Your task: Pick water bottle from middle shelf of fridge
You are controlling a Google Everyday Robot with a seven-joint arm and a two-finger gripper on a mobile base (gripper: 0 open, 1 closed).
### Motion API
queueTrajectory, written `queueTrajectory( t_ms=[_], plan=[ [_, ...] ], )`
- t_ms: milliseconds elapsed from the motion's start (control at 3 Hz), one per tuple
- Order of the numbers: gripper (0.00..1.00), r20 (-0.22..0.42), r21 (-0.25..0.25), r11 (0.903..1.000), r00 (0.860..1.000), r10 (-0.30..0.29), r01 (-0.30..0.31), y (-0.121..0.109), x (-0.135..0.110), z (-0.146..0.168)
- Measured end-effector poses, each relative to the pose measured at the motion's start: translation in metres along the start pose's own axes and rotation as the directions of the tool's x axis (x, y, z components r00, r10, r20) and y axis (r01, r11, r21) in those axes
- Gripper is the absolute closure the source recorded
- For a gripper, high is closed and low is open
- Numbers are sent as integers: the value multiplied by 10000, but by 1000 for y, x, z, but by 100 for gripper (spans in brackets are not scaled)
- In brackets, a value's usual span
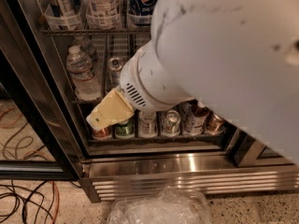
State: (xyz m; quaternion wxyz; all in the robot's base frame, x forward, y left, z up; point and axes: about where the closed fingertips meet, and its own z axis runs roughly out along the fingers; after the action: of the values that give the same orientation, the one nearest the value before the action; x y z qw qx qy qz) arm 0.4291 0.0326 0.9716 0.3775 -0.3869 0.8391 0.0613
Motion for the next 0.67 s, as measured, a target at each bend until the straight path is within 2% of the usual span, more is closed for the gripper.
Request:
queueTrajectory(
  t_ms=[333, 667],
  plan=[
    [0, 454, -118, 9979, 9969, 640, -635, 18, -11, 13],
    [0, 1311, -31, 9939, 9853, 1093, -1098, 61, -28, 39]
  ],
)
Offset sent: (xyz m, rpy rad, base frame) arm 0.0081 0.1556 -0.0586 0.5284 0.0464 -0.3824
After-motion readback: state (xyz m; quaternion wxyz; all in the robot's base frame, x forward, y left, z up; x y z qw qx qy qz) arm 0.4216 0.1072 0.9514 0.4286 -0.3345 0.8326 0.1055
